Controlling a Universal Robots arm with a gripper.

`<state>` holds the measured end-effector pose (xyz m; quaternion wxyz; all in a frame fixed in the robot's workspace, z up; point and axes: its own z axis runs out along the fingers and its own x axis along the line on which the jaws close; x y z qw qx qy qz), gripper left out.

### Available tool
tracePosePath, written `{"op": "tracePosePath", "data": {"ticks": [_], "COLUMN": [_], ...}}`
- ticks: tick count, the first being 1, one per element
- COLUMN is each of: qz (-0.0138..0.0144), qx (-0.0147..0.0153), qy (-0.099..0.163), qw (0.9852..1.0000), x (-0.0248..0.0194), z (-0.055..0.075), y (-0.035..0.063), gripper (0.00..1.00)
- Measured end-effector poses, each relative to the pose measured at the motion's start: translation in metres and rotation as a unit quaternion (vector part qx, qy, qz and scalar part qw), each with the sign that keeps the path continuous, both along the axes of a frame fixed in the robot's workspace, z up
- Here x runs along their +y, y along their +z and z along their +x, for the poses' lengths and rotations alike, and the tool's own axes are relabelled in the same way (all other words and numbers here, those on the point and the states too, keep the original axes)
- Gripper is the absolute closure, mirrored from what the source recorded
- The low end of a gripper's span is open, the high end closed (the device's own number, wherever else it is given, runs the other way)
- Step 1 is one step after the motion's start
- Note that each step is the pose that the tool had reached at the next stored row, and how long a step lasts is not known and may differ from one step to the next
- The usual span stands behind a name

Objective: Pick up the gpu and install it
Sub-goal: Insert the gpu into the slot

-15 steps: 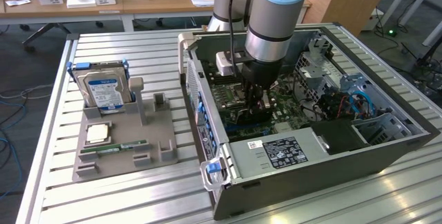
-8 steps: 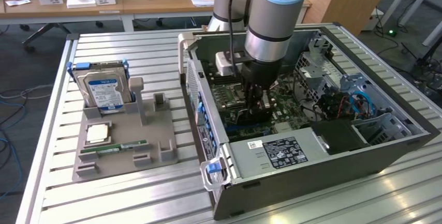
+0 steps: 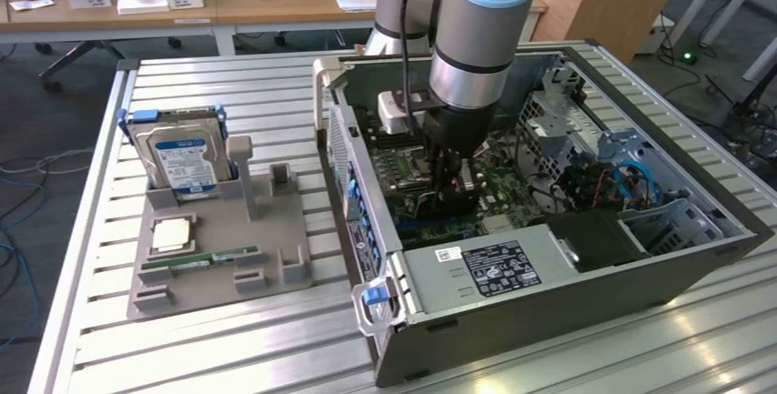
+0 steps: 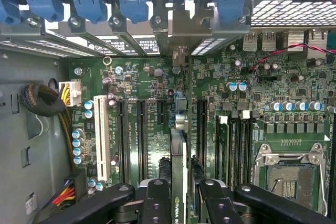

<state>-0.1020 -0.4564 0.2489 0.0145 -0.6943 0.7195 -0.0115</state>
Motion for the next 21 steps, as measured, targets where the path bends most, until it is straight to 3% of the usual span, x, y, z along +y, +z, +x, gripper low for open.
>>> {"op": "tracePosePath", "data": {"ticks": [21], "qz": [0.0000], "qx": [-0.0034], "qy": [0.000], "qw": [1.0000], "x": [0.0000], "z": [-0.0034], "y": [0.0016], "gripper": [0.75]}}
